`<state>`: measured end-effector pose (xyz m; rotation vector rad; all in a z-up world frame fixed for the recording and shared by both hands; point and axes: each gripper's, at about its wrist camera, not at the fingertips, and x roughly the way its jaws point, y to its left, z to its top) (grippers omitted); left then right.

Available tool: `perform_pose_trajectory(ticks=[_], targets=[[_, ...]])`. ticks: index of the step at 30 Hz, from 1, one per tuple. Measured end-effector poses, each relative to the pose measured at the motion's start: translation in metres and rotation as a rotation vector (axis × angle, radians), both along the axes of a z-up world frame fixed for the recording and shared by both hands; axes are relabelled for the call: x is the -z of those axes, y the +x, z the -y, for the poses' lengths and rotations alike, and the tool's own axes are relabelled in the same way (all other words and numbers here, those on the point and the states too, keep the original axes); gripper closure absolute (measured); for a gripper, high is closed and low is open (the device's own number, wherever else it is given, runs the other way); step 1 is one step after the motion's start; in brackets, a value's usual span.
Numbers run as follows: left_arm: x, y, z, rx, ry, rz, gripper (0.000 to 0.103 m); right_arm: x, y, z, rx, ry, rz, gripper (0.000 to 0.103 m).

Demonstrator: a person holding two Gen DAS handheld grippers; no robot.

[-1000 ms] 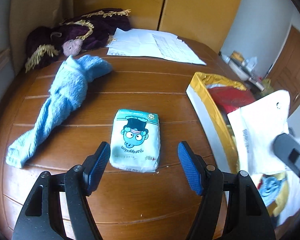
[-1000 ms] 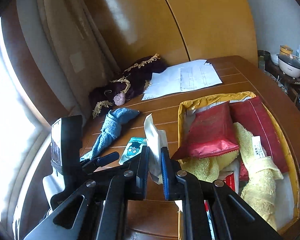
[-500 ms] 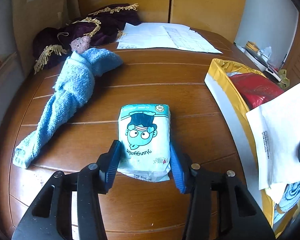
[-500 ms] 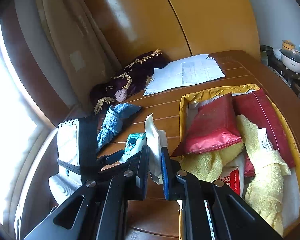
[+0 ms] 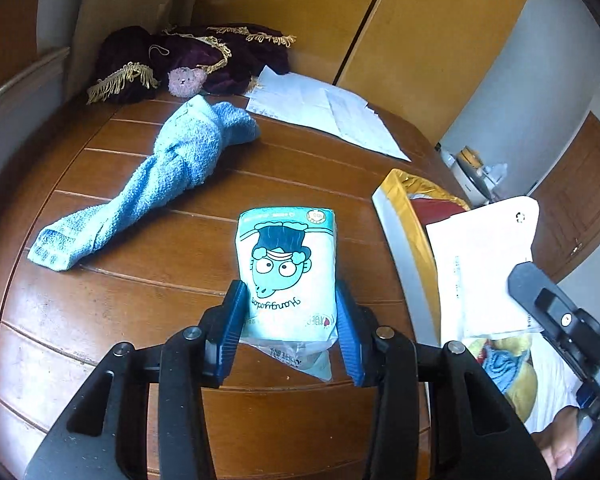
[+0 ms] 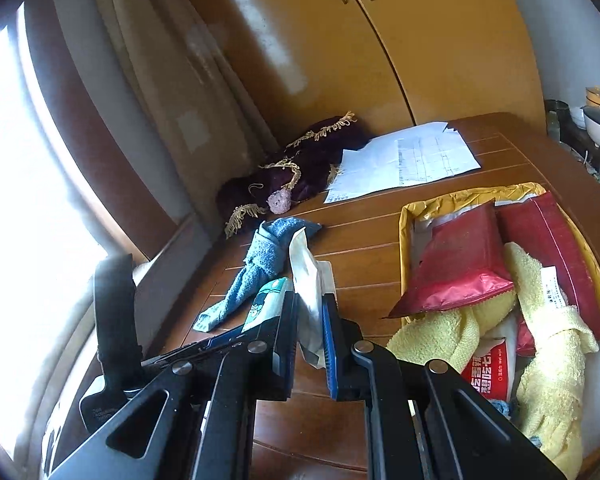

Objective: Organize soft objects
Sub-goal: 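Carry both packets over the tray and open both grippers to drop them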

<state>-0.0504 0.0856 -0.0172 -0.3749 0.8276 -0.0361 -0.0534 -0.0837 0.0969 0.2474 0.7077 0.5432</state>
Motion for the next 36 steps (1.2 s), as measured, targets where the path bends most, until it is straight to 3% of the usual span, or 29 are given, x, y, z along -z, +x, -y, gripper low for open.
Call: perform_pose_trajectory(ticks=[4,9,15,18,24,27,30,34,36], targets=[[-0.019,-0.006,0.008,0.030,-0.027,0.041,0.062,-0.024,-0.006,0.021,0.050,0.018,0.058,0.092],[-0.039,-0.003,0.034,0.107,-0.046,0.083,0.062,-0.043,0.000,0.059,0.186,-0.057,0.093,0.092],[-0.054,0.013,0.072,0.195,-0.033,0.116,0.062,-0.035,0.032,0.096,0.345,-0.181,0.046,0.091],[-0.063,0.021,0.085,0.236,-0.043,0.137,0.062,-0.031,0.039,0.109,0.326,-0.152,0.021,0.091],[-0.077,0.052,0.107,0.270,-0.028,0.139,0.062,-0.012,0.064,0.106,0.422,-0.270,0.007,0.091],[-0.079,0.070,0.120,0.280,0.063,0.182,0.060,0.002,0.076,0.104,0.428,-0.291,-0.036,0.090],[-0.062,0.096,0.135,0.303,0.142,0.117,0.060,0.012,0.078,0.099,0.403,-0.273,-0.049,0.090],[-0.033,0.118,0.140,0.337,0.120,-0.003,0.060,0.021,0.078,0.089,0.362,-0.269,-0.041,0.084],[-0.028,0.120,0.138,0.349,0.094,-0.021,0.058,0.021,0.076,0.089,0.357,-0.253,-0.035,0.081]])
